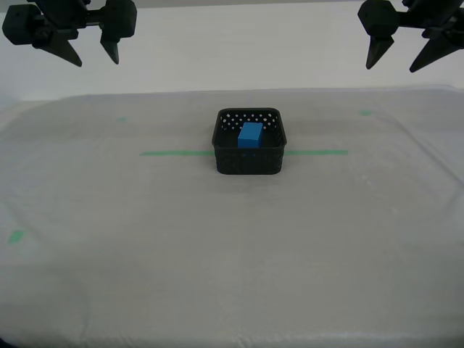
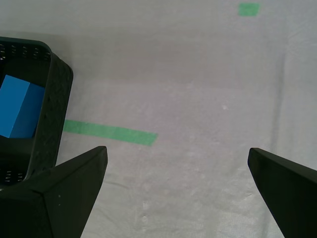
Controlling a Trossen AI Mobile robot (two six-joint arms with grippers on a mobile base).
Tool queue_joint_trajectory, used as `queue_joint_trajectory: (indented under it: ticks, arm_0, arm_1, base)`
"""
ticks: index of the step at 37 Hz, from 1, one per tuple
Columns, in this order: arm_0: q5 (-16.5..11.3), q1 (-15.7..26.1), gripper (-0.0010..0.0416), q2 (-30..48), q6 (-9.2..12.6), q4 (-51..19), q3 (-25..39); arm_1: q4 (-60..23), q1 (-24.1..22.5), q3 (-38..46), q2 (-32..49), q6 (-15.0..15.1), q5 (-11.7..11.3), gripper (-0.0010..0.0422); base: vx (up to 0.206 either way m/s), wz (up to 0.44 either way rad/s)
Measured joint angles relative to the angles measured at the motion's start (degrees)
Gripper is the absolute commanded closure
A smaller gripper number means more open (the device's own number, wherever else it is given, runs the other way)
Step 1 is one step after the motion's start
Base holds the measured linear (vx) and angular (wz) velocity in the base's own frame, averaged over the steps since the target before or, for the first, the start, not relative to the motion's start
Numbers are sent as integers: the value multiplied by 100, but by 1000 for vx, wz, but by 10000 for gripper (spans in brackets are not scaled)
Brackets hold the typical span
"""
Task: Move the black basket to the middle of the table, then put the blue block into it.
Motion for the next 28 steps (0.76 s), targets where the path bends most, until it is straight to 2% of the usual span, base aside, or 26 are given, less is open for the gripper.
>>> queue_joint_trajectory:
  ticks: [28]
  arm_0:
    - [0,4,7,0,0,0,0]
  arm_1:
    - [33,0,0,0,0,0,108]
  base:
    - [0,0]
